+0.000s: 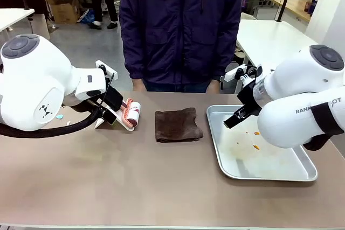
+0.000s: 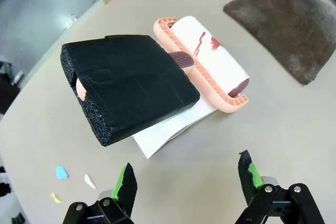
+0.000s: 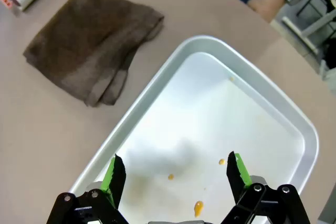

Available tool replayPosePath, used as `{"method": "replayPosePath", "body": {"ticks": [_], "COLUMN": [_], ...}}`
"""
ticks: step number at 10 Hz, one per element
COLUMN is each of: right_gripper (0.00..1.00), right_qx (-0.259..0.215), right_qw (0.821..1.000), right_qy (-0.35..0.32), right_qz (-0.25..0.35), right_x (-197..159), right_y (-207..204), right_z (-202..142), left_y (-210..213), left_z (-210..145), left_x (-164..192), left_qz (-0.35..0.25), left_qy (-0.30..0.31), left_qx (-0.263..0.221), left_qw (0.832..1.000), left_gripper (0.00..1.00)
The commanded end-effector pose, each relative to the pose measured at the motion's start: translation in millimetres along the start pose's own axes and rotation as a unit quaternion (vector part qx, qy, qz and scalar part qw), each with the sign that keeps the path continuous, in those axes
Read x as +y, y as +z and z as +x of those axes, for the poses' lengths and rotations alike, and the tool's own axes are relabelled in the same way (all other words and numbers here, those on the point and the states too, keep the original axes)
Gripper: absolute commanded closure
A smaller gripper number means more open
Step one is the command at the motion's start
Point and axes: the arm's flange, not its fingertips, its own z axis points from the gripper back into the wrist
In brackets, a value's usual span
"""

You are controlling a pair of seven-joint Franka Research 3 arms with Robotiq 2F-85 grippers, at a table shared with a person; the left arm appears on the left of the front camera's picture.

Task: Clean the surface of the table.
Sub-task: Hold the Lint Roller with your left hand and the towel with your right hand.

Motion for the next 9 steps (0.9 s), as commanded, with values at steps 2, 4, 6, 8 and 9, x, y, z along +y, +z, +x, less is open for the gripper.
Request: {"method": "replayPosePath", "body": {"ticks": [2, 4, 6, 8, 9], "right_gripper": [0.00, 0.00, 0.00, 0.00, 0.00], "right_qx": [0.000, 0.000, 0.000, 0.000, 0.017], "right_qw": [1.000, 1.000, 1.000, 1.000, 0.999], "right_qy": [0.000, 0.000, 0.000, 0.000, -0.001], "right_qz": [0.000, 0.000, 0.000, 0.000, 0.032], "right_x": [-0.1, -0.1, -0.1, 0.0, 0.9], "right_y": [0.1, 0.1, 0.1, 0.0, 5.1], "right_z": [0.1, 0.1, 0.1, 0.0, -1.6], "left_y": [0.0, 0.0, 0.0, 9.8, 15.7], "left_z": [0.0, 0.0, 0.0, 4.5, 12.8], "left_x": [-0.1, -0.1, -0.1, 0.5, 2.7], "left_qz": [0.000, 0.000, 0.000, -0.012, 0.013], "left_qy": [0.000, 0.000, 0.000, 0.009, 0.008], "left_qx": [0.000, 0.000, 0.000, 0.046, 0.066], "left_qw": [1.000, 1.000, 1.000, 0.999, 0.998], "left_gripper": [0.00, 0.00, 0.00, 0.00, 0.00]}}
